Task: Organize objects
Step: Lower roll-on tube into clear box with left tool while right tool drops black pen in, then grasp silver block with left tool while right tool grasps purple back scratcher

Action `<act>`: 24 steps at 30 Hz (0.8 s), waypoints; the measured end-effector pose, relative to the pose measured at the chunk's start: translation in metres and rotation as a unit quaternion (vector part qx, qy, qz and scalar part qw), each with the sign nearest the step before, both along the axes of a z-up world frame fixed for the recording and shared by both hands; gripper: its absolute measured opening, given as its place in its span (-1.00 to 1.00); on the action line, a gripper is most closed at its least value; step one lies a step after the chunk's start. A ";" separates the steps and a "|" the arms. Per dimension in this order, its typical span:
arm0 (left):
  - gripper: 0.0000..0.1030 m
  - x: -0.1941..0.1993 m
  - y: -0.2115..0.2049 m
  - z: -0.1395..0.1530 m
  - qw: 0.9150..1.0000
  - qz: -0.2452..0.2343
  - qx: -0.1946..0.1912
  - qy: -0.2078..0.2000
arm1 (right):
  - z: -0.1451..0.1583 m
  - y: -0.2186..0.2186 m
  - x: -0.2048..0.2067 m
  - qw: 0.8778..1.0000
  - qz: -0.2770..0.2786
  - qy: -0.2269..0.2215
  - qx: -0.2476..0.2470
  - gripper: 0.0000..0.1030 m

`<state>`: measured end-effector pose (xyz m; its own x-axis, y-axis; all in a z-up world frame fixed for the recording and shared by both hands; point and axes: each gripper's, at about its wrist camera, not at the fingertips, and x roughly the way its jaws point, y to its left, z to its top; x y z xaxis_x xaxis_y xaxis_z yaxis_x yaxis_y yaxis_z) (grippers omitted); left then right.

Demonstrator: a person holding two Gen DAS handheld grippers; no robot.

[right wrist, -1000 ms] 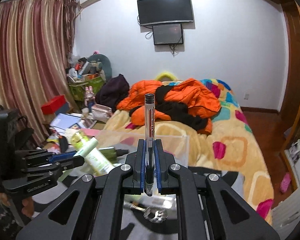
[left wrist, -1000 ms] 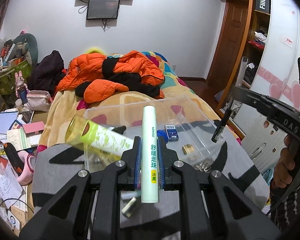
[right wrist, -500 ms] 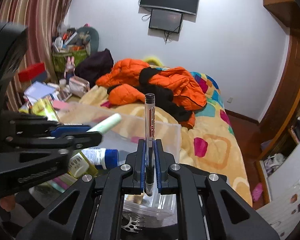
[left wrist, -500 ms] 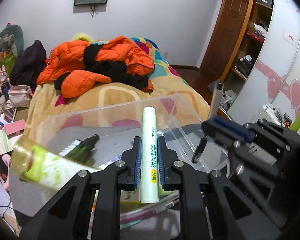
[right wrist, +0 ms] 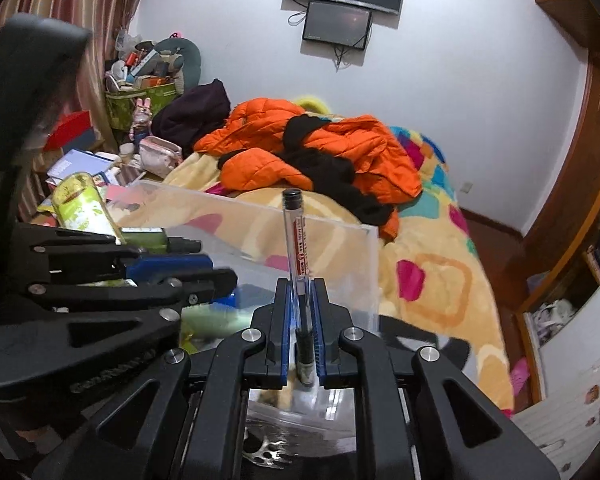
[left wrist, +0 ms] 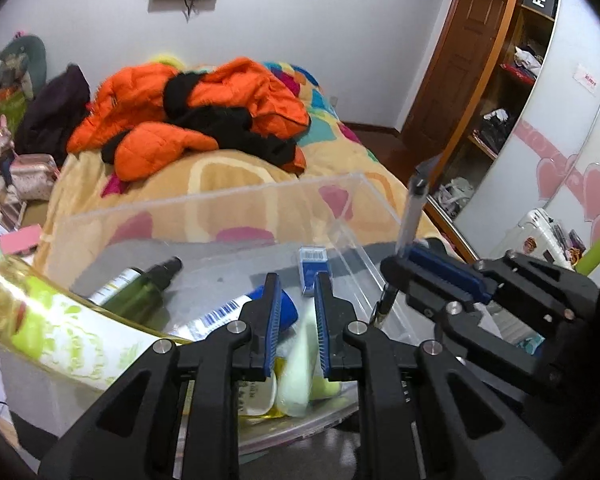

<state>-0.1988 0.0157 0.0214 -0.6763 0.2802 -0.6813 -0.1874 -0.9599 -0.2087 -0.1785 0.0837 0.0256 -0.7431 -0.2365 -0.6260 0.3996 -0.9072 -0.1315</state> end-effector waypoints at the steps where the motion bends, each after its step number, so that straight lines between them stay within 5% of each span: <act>1: -0.72 0.001 0.000 0.003 1.000 -0.001 -0.004 0.005 | -0.001 0.000 0.000 1.000 0.002 -0.005 -0.005 -0.78; 7: -0.69 0.013 0.001 0.019 0.999 -0.002 -0.026 0.028 | -0.002 -0.003 0.002 0.999 0.020 -0.028 -0.019 -0.72; 11: -0.52 0.018 -0.006 0.023 0.999 0.002 -0.022 0.030 | 0.001 -0.004 0.009 0.999 0.028 -0.023 -0.023 -0.26; 24: 0.01 0.073 -0.033 0.038 0.997 0.016 -0.043 0.063 | 0.011 0.032 0.050 0.999 0.033 -0.017 -0.040 0.02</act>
<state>-0.1253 -0.0171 0.0592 -0.7653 0.2006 -0.6116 -0.1749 -0.9793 -0.1023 -0.1280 0.1161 0.0365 -0.7035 -0.3346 -0.6270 0.4617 -0.8859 -0.0453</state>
